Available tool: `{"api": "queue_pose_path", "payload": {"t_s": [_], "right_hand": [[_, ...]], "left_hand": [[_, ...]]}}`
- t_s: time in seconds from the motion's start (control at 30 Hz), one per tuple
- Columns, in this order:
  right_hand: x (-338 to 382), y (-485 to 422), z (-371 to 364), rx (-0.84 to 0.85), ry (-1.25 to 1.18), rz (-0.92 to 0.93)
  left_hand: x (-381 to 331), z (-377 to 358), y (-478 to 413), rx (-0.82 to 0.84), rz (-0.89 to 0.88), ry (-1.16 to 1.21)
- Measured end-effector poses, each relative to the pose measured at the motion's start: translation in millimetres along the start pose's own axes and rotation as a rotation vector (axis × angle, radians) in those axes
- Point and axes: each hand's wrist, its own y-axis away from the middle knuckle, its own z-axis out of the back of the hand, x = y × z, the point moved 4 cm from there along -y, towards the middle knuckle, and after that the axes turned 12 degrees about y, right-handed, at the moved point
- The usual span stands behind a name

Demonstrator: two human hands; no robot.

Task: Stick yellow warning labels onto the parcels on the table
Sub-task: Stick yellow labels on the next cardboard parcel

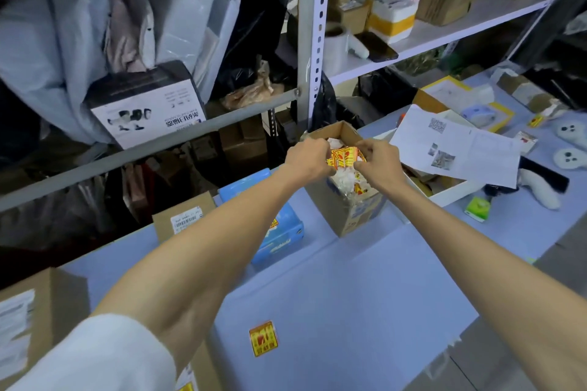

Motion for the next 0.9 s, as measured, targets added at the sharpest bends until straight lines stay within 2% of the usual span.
{"api": "queue_pose_path", "payload": {"t_s": [0.23, 0.47, 0.9], "right_hand": [[31.7, -7.5, -16.6, 0.042, 0.017, 0.06], [110.1, 15.5, -48.1, 0.196, 0.076, 0.299], [250.4, 147.5, -117.0, 0.456, 0.093, 0.653]], "left_hand": [[25.8, 20.1, 4.3, -0.028, 0.046, 0.021], [79.8, 49.9, 58.9, -0.107, 0.183, 0.059], [214.9, 61.3, 289.4, -0.265, 0.639, 0.16]]}}
